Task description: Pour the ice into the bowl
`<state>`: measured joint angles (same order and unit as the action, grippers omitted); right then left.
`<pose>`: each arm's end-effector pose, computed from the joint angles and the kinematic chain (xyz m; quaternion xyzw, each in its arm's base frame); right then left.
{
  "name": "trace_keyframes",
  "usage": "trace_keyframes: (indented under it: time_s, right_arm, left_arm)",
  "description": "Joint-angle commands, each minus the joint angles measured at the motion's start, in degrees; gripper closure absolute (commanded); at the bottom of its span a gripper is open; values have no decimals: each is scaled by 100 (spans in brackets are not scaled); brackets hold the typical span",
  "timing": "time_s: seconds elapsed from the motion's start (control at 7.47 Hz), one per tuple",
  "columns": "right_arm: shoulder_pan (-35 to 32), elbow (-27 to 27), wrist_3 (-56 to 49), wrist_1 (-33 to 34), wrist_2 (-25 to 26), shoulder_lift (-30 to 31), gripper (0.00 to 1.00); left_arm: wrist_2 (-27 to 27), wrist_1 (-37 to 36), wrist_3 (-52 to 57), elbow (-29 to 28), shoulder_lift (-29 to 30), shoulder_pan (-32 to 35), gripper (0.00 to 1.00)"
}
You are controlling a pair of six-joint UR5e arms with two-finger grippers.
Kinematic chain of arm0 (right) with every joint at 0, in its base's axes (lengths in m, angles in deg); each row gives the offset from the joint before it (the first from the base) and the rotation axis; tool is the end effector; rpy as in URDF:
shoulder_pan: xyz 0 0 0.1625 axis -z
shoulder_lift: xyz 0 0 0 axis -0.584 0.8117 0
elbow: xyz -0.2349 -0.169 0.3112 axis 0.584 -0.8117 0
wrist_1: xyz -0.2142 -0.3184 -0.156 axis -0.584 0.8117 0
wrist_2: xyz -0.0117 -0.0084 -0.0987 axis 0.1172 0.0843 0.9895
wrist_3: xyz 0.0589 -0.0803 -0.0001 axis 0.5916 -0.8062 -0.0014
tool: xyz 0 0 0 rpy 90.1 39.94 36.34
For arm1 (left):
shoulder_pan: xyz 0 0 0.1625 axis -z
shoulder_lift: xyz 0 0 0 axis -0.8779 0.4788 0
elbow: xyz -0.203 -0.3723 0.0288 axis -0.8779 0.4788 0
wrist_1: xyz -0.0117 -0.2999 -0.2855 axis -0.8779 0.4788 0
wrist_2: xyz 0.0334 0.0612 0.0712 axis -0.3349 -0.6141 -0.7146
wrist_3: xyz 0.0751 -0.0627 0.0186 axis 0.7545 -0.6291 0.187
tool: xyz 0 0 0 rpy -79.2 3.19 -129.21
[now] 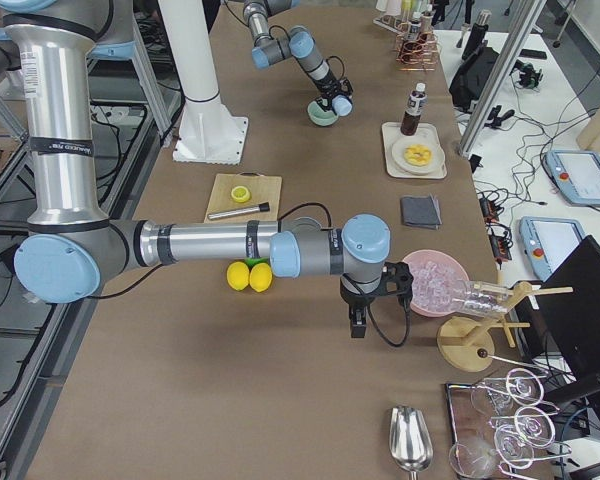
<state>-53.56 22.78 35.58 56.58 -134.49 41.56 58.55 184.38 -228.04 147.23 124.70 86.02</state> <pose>0.0579 -0.5087 0.6157 0.0360 -0.3754 0.0054 0.9262 0.5498 -0.4289 0.2000 -0.1289 0.4229 -0.7908 0.4233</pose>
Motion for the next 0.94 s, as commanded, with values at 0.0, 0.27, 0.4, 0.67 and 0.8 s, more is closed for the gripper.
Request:
trace_keyframes:
  time_s: [0.0,0.27,0.4,0.67,0.8]
  right_arm:
    - [0,-14,1,1,0,-13,1]
    - [0,-5,1,9,0,-13,1]
    - [-9,4,1,1,9,-4,1]
    - [-35,13,1,10,9,-4,1]
    - [-35,13,10,10,9,-4,1]
  left_arm:
    - [-181,191,-388,-3,-98,-63,47]
    - [-320,261,-731,-21,-177,-63,47]
    - [-330,383,-906,-12,-264,-63,47]
    - [-365,402,-1179,-12,-318,-63,47]
    - [-618,498,-1328,-21,-335,-89,47]
